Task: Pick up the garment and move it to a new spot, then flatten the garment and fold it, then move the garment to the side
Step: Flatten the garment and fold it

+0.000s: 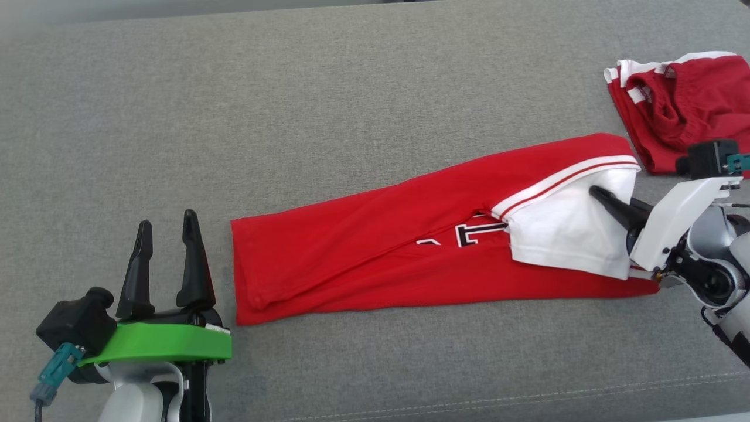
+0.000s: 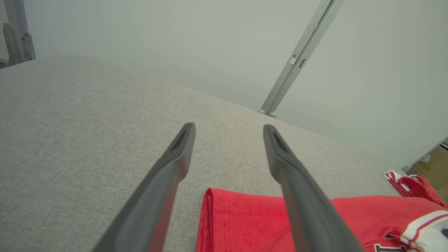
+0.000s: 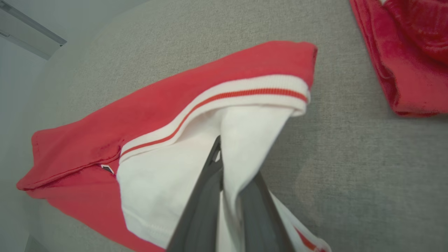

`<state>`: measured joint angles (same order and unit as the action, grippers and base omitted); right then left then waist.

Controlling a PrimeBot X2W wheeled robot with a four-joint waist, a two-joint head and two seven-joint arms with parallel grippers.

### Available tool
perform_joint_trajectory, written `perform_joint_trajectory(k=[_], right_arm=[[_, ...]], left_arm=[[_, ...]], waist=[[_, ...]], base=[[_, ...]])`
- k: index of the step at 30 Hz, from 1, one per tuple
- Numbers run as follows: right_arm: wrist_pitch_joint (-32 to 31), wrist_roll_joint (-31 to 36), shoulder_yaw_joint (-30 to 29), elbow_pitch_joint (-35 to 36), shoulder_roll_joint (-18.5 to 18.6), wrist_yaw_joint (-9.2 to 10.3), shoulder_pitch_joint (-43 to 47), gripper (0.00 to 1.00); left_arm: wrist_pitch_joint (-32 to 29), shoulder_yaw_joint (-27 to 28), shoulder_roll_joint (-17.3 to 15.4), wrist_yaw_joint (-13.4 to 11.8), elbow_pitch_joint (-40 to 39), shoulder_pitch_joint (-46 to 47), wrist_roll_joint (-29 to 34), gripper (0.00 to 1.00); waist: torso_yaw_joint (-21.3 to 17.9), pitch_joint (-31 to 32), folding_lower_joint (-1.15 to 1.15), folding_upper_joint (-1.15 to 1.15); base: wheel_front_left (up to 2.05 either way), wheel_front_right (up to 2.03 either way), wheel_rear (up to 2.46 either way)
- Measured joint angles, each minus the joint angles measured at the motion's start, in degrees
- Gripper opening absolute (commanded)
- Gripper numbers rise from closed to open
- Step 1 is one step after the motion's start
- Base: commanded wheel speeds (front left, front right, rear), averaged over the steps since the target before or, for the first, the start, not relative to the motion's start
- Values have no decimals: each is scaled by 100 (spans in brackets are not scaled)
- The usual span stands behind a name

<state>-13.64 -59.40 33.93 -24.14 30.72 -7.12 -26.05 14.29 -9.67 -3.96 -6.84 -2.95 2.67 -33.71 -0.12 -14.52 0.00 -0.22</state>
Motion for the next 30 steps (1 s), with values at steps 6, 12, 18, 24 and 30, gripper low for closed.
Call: perform_joint_trajectory(k=[6, 12, 18, 24, 30], right_arm=[[36, 1, -58, -27, 392, 0, -130, 0], [98, 1, -21, 29, 531, 1, -271, 0], [78, 48, 454, 514, 514, 0, -295, 0], [41, 144, 945, 1098, 508, 0, -347, 0], [-40, 192, 1407, 1571, 396, 1, -461, 0]], left_arm=[[14, 14, -2, 0, -114, -3, 59, 100], [14, 4, 0, 0, -124, -12, 74, 100], [13, -85, 1, -1, -98, -28, 89, 100], [8, -197, 20, -1, -13, -31, 89, 100], [3, -319, 85, -1, 21, -32, 87, 100]], waist=[[-282, 45, 0, 0], [-545, 104, 0, 0], [-699, 218, 0, 0], [-708, 359, 0, 0], [-561, 441, 0, 0]], base=[[0, 0, 0], [0, 0, 0], [0, 0, 0], [0, 0, 0], [0, 0, 0]])
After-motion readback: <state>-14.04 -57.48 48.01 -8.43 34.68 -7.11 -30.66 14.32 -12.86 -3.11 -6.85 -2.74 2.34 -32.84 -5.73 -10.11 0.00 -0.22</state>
